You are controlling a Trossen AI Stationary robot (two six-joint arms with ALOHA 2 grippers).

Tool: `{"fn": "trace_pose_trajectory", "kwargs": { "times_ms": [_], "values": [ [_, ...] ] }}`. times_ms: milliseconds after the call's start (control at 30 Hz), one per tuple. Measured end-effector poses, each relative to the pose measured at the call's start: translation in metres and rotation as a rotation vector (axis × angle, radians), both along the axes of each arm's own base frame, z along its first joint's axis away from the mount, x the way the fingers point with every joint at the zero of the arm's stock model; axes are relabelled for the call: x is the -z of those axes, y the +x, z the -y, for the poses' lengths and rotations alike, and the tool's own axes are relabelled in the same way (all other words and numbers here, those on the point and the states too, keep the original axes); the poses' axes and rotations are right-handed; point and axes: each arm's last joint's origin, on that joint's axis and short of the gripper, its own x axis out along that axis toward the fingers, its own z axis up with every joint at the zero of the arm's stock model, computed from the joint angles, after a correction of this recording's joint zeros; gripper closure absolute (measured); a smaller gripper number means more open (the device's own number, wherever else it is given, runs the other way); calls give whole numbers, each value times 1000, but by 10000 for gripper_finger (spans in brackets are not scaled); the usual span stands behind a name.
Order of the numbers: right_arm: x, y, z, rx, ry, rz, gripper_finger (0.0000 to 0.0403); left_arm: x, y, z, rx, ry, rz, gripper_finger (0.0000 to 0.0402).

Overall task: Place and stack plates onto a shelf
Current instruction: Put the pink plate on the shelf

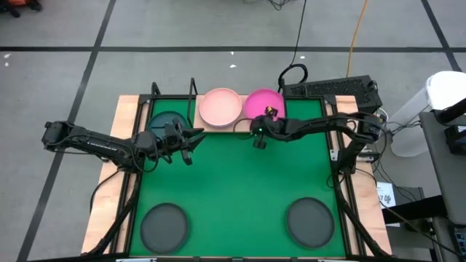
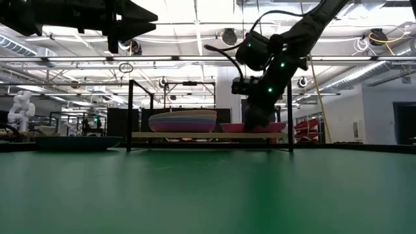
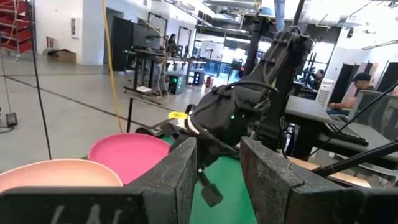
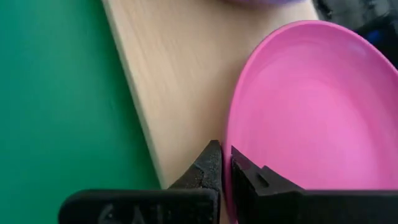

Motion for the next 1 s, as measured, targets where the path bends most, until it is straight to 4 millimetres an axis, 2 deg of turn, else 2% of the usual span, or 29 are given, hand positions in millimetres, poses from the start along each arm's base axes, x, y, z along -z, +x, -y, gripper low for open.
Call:
{"fn": "trace_pose_trajectory", "kwargs": {
  "times_ms": [267,667,1000],
  "values": [
    [-4,11,-3,-81,74,123,402,0,0,0,-3,0,0,273],
    [-8,10,-6,-69,88,130,402,0,0,0,-4,4,-2,273],
    [-9,11,-11,-82,114,141,349,0,0,0,-6,30,-12,273]
  ]
}}
